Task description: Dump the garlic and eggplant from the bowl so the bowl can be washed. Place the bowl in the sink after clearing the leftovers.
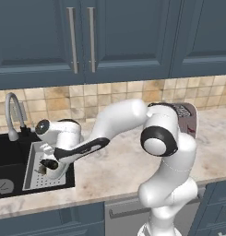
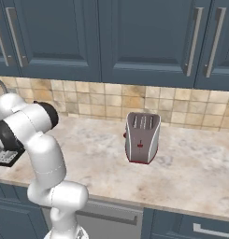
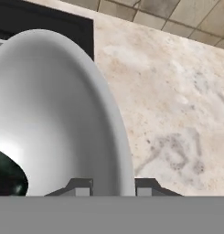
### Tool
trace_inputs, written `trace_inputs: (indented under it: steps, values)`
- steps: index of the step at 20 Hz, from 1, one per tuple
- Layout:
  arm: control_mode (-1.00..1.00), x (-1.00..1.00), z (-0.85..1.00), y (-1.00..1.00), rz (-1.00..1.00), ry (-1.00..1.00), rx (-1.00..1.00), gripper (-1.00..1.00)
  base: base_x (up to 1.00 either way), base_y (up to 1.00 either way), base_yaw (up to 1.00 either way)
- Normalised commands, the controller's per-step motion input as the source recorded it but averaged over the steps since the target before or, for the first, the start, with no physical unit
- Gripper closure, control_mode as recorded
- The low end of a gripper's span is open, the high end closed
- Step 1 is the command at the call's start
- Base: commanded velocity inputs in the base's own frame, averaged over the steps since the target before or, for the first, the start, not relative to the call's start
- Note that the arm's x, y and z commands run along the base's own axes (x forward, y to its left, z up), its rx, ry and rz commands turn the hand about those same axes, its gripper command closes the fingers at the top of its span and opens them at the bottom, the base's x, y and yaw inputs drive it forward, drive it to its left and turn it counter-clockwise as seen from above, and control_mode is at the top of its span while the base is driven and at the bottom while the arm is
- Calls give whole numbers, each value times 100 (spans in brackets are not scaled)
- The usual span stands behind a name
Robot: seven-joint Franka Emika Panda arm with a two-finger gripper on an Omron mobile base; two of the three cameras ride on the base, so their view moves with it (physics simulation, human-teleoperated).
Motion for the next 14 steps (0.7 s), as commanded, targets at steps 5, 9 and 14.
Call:
trace_inputs:
  steps: [5, 9, 14]
  values:
    - [-100, 3, 28, 4, -5, -16, 0, 100, 0, 0, 0]
    - [-100, -6, 0, 6, 0, -1, -2, 100, 0, 0, 0]
    - [-100, -6, 7, 0, 0, -2, 0, 100, 0, 0, 0]
